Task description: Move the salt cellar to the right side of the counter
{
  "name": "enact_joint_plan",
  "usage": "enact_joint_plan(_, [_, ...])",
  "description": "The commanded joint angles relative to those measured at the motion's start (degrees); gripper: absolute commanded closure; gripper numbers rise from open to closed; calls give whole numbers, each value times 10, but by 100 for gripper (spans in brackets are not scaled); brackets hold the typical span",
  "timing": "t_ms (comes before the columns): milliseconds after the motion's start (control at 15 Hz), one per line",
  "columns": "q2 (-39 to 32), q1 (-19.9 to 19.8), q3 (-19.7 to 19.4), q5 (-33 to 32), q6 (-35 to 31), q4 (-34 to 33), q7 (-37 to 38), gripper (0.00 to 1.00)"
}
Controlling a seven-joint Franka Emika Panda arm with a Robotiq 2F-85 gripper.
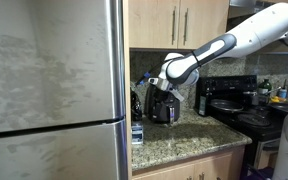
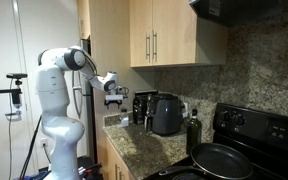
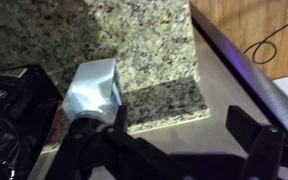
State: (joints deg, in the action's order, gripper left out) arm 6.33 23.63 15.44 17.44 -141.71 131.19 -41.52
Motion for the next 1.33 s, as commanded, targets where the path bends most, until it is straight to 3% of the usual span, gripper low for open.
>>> enact_joint_plan(0, [-85,-15,3,3,-151,-49,-1,0])
enact_joint_plan(200, [-129,-25,18,-5,-208,-80,12,0])
enact_joint_plan(267, [-98,-11,2,3,-188,-51,2,0])
enact_joint_plan(667, [-176,-14,-11,-30,-239,-89,38,0])
enact_joint_plan(800, [-201,-18,-7,-3,-266,-101,25,0])
enact_joint_plan(1000, [-230,-45,42,92,-254,-129,-30,0])
enact_joint_plan(1267, [-254,-46,41,113,-263,-143,-23,0])
